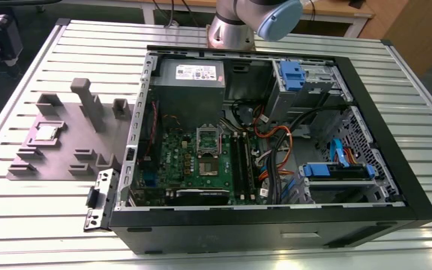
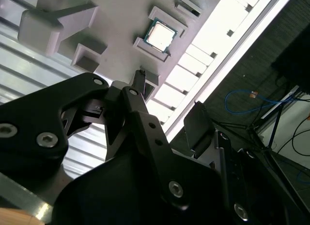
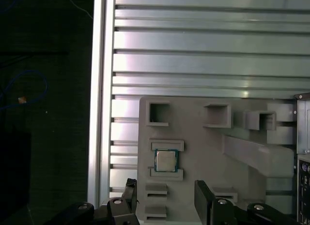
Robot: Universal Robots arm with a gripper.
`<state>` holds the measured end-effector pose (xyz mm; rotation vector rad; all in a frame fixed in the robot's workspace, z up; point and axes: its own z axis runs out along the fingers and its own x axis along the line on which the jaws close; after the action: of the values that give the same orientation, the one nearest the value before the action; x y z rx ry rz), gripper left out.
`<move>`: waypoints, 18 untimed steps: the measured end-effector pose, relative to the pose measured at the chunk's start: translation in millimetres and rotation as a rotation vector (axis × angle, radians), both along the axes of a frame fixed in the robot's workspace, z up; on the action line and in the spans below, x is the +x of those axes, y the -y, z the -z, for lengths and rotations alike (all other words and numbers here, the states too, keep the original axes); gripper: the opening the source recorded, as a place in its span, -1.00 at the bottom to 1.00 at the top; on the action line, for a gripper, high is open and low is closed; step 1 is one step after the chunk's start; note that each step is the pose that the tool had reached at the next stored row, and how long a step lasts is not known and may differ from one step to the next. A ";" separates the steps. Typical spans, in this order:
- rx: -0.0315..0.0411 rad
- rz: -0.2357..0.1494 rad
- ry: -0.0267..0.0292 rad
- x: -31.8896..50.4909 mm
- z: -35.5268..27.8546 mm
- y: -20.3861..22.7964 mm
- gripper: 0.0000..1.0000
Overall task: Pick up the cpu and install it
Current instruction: 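Pick up the cpu and move it towards the insertion slot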
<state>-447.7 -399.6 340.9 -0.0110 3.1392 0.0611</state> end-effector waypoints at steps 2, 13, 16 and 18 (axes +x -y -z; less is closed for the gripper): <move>0.0000 0.000 0.0000 0.0 0.5 0.0 0.18; 0.0000 0.000 0.0000 0.0 3.8 0.1 0.18; 0.0000 0.000 0.0000 0.0 4.6 0.2 0.18; 0.0001 0.000 0.0000 0.0 5.3 0.2 0.18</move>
<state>-447.7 -399.8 335.7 -0.0109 3.1392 0.0611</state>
